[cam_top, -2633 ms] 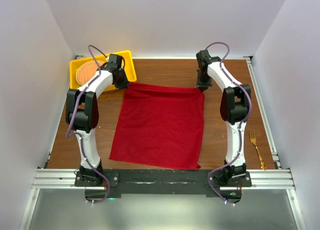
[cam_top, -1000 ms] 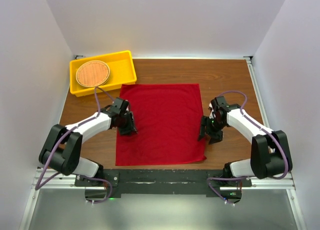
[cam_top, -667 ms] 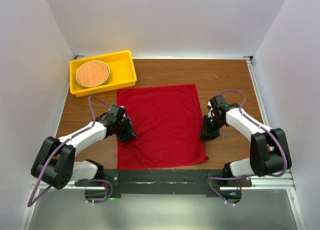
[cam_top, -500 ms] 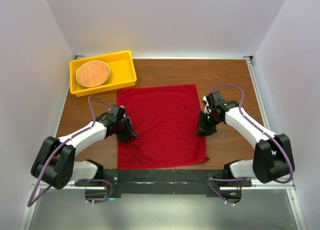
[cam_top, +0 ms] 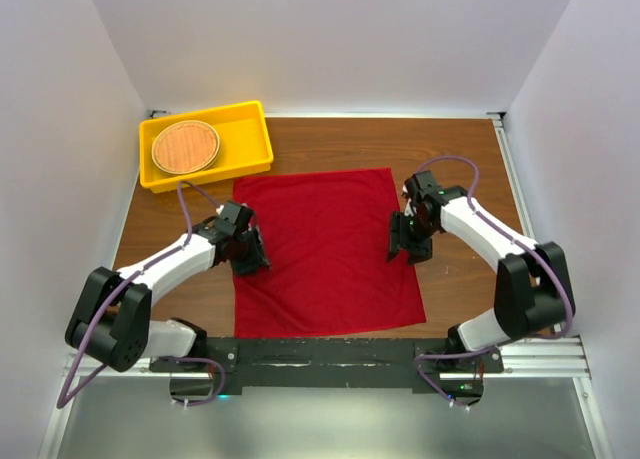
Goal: Fold the napkin, place the utensils inside, and roll it up
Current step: Flatten the napkin out
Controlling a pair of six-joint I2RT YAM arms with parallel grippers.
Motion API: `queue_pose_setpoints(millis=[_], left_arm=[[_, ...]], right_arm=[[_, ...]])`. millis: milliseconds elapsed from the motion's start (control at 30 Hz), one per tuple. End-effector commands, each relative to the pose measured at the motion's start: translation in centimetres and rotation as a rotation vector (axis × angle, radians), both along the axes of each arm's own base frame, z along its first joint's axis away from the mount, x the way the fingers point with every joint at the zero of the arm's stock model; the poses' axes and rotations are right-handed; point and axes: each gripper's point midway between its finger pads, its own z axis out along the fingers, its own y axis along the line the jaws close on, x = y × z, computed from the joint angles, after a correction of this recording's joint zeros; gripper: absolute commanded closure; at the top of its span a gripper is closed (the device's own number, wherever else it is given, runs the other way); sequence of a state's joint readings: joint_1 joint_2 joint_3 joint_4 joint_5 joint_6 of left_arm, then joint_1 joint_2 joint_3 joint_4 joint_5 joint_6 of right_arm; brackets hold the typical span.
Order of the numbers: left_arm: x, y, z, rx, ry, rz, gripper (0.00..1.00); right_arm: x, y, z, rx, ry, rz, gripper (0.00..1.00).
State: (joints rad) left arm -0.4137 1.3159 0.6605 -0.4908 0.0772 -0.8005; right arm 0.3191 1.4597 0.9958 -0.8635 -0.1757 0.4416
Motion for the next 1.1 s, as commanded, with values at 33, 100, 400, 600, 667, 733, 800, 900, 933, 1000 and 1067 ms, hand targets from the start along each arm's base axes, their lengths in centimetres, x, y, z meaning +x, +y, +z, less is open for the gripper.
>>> queue_pose_setpoints(millis=[33, 100, 400, 600, 667, 733, 800, 900, 933, 1000, 1067], left_arm=[[0.7, 0.0, -0.4, 0.023, -0.011, -0.051, 0.51], [0.6, 0.0, -1.4, 0.032, 0.024, -0.067, 0.51], [2.2, -2.1, -2.2, -0.028, 0.051, -0.093, 0.51], [1.8, -3.0, -2.2, -0.077, 0.066, -0.106, 0.51], [1.7, -3.2, -2.0, -0.090, 0.071, -0.112, 0.51], [1.5, -3.7, -1.4, -0.118, 0.070, -0.126, 0.50], [1.7, -3.7, -0.3, -0.126, 0.049, -0.134, 0.50], [2.8, -3.2, 2.5, -0.094, -0.026, -0.146, 0.48], [3.8, -3.3, 3.9, -0.088, -0.068, -0.147, 0.45], [4.8, -2.3, 5.8, -0.059, -0.125, -0.132, 0.43], [6.0, -1.8, 7.4, -0.076, -0.184, -0.112, 0.41]], right_arm=[[0.8, 0.5, -1.1, 0.011, -0.005, 0.022, 0.43], [1.1, 0.6, -1.6, 0.008, 0.008, 0.024, 0.43], [4.1, -1.1, -3.4, -0.103, -0.032, -0.076, 0.43], [6.0, -3.6, -4.7, -0.157, -0.022, -0.144, 0.42], [6.6, -4.4, -4.9, -0.175, -0.015, -0.157, 0.42], [7.2, -5.7, -5.0, -0.227, -0.023, -0.169, 0.42], [8.2, -6.4, -4.7, -0.271, -0.040, -0.175, 0.42], [9.6, -7.0, -3.2, -0.310, -0.086, -0.166, 0.42], [9.7, -7.0, -2.7, -0.308, -0.094, -0.157, 0.41], [10.2, -6.4, -1.3, -0.283, -0.118, -0.142, 0.41], [10.5, -5.2, -0.3, -0.255, -0.142, -0.100, 0.39]])
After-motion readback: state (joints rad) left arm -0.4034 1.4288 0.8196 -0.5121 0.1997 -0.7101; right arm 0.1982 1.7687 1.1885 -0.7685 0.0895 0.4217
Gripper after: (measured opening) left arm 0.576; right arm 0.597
